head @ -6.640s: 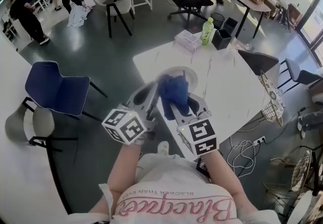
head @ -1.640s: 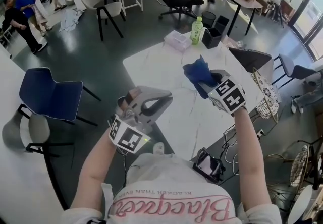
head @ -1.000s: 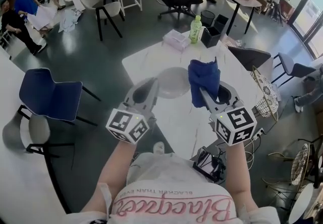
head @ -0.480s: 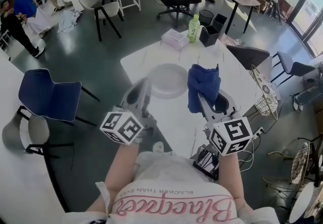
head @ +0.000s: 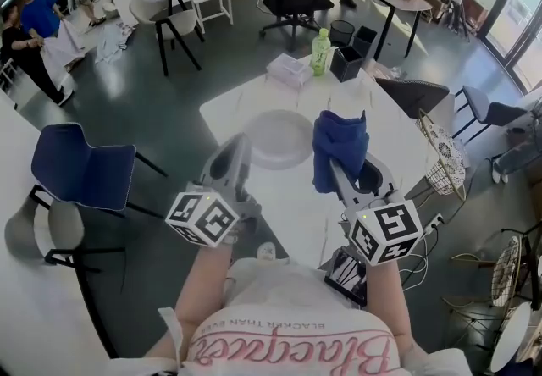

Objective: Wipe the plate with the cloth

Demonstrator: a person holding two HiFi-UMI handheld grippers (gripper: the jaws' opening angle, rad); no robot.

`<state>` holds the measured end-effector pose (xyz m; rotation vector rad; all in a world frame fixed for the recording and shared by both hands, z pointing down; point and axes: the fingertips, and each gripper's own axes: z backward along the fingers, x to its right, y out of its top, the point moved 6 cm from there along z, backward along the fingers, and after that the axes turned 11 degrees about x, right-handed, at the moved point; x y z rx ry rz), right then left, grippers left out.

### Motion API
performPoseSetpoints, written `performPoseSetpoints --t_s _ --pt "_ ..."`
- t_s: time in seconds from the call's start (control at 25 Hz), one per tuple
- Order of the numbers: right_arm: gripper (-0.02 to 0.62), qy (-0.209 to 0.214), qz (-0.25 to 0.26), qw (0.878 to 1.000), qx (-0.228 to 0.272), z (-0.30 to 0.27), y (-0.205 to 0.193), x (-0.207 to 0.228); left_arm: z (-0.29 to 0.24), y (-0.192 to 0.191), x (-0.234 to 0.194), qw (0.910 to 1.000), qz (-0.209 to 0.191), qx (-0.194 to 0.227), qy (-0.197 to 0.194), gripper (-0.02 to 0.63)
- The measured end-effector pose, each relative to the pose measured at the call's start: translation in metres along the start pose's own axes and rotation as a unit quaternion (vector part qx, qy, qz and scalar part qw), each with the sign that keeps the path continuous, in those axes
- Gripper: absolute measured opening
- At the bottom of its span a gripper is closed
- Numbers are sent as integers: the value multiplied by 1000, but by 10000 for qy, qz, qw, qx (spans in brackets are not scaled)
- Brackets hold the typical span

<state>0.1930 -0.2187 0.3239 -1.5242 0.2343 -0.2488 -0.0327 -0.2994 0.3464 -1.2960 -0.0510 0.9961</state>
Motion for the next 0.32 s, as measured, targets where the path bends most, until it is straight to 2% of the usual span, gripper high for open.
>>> performPoseSetpoints --t_s 0.32 --pt "120 -48 2 10000 -38 3 -3 7 -3 -2 0 10000 -35 -18 19 17"
